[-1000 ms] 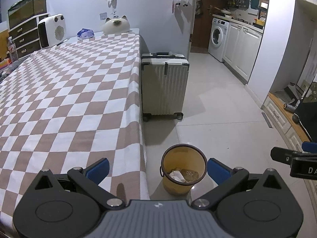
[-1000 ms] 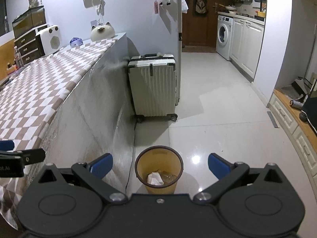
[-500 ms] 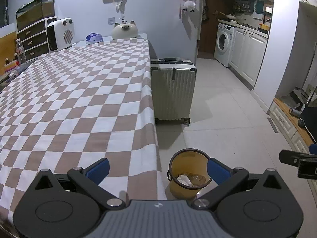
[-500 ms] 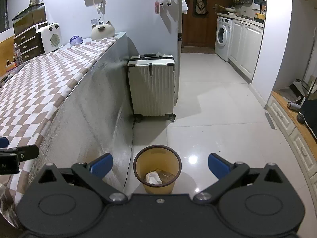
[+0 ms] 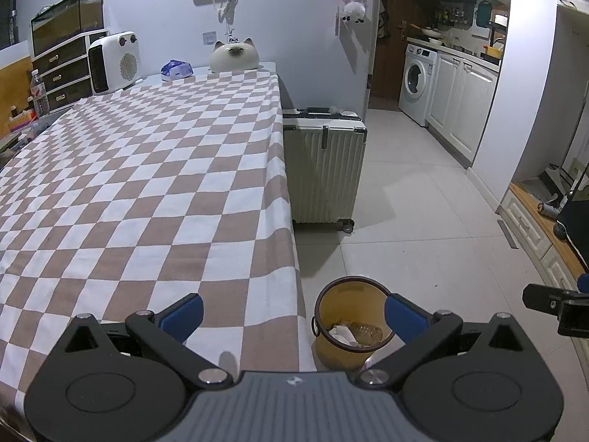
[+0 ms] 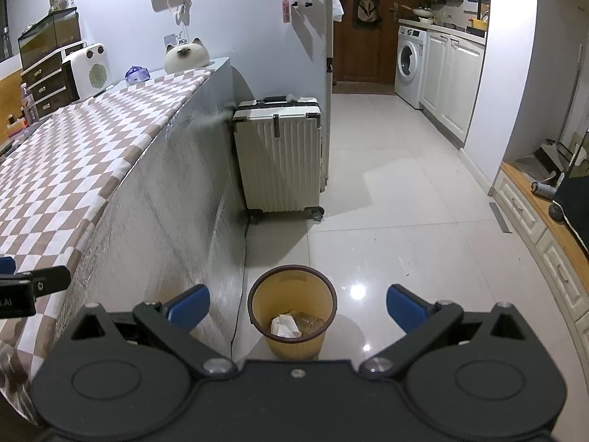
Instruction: Collect trash
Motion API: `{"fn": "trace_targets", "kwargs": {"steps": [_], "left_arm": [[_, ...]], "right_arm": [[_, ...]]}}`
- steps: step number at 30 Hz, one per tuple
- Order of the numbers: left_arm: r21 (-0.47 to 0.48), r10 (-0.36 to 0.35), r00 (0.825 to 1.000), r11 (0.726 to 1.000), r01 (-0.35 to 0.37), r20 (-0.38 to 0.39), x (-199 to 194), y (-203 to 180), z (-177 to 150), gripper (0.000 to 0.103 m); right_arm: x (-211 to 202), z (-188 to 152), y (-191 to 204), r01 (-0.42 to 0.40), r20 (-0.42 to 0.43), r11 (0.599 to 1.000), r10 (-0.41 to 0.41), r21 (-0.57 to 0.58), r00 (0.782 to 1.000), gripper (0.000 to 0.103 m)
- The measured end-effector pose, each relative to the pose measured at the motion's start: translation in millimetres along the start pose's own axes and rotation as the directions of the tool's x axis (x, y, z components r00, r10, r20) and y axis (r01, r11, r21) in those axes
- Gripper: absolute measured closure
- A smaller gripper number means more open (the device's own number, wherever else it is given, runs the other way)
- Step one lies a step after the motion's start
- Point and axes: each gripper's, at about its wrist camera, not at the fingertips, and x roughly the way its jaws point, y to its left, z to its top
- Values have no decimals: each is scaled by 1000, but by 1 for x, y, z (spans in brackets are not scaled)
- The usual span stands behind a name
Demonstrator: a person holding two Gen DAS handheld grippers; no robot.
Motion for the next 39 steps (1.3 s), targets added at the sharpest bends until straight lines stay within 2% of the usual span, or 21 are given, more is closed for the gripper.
{"fn": "trace_targets", "kwargs": {"steps": [39], "left_arm": [[4,-1,1000,1000,1,-2,-1,0,-1,0]], "right_arm": [[0,-2,1,3,-2,1000,-3,-4,1000,0]]}}
